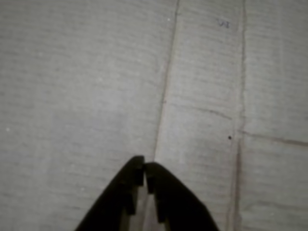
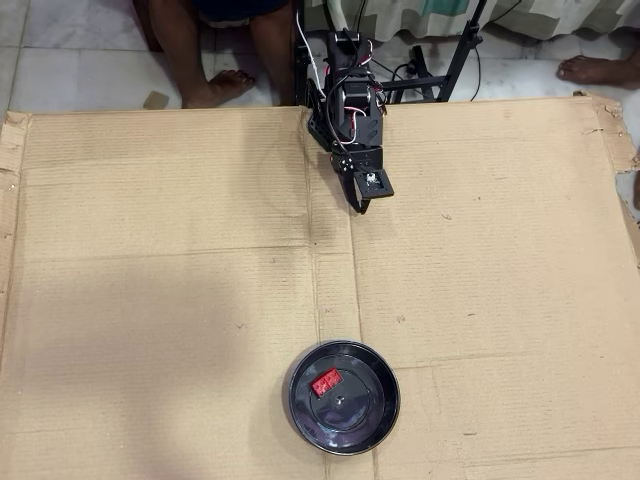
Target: Grasp a lego block and put it in the bin.
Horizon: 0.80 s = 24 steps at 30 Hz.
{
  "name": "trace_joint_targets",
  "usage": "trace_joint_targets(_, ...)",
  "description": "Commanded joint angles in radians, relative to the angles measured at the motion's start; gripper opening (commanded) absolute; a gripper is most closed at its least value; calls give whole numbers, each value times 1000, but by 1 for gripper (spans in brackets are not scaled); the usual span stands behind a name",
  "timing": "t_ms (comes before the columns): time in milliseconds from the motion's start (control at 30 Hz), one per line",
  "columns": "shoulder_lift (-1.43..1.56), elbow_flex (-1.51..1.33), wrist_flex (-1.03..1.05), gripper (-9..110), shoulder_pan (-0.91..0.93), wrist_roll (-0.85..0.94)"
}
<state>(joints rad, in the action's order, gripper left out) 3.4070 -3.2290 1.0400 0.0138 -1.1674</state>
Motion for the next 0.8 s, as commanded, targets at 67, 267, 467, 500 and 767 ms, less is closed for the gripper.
trace_joint_targets(67,18,-12,3,0,-5,206)
trace_joint_targets(267,20,-12,-8,0,-5,463)
trace_joint_targets(467,20,-12,-2,0,-3,701)
trace_joint_targets(500,21,-12,-9,0,-5,733)
trace_joint_targets(767,23,-12,-14,0,-6,775)
